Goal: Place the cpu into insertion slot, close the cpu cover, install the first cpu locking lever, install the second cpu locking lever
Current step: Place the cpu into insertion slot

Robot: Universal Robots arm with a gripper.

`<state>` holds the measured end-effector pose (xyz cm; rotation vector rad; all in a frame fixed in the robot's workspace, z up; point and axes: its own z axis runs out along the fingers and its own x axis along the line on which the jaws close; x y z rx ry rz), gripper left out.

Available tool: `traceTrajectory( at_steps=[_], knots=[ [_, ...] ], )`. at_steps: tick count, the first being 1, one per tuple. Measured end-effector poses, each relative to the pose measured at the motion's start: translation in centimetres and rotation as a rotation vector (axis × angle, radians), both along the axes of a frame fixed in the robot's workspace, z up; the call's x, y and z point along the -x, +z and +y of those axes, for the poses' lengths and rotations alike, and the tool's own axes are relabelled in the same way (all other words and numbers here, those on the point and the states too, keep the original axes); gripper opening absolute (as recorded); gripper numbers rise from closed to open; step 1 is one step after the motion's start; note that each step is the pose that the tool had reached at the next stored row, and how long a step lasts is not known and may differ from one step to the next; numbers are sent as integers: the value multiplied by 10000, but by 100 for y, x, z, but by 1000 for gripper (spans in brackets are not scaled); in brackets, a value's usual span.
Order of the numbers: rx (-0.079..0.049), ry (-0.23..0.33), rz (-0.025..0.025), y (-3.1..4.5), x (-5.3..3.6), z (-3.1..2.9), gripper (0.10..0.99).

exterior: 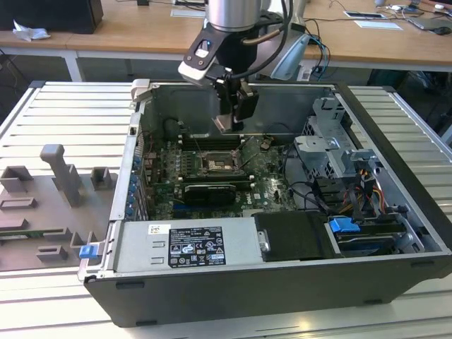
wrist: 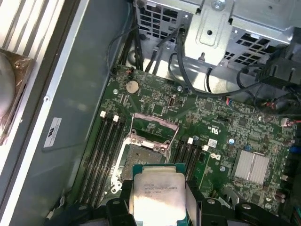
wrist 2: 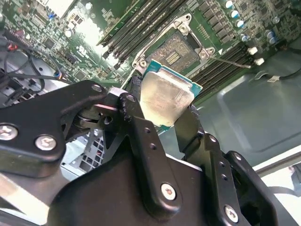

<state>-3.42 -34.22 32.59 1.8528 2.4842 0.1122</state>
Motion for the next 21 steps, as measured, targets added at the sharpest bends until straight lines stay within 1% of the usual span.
traceTrajectory(
  at_steps=[4, 11, 12, 16, 18, 20, 21],
  knots=[
    [4, -431, 1, -13, 0, 0, 529],
    [3, -1629, 1, -58, 0, 0, 529],
    [3, -1949, 0, -74, 0, 0, 529],
    [6, -2729, 9, -179, 0, 0, 529],
    [8, -2946, 15, -215, 1, 3, 529],
    [9, -2985, 17, -256, 14, 6, 529],
    [10, -2984, 18, -288, 31, 8, 529]
  ],
)
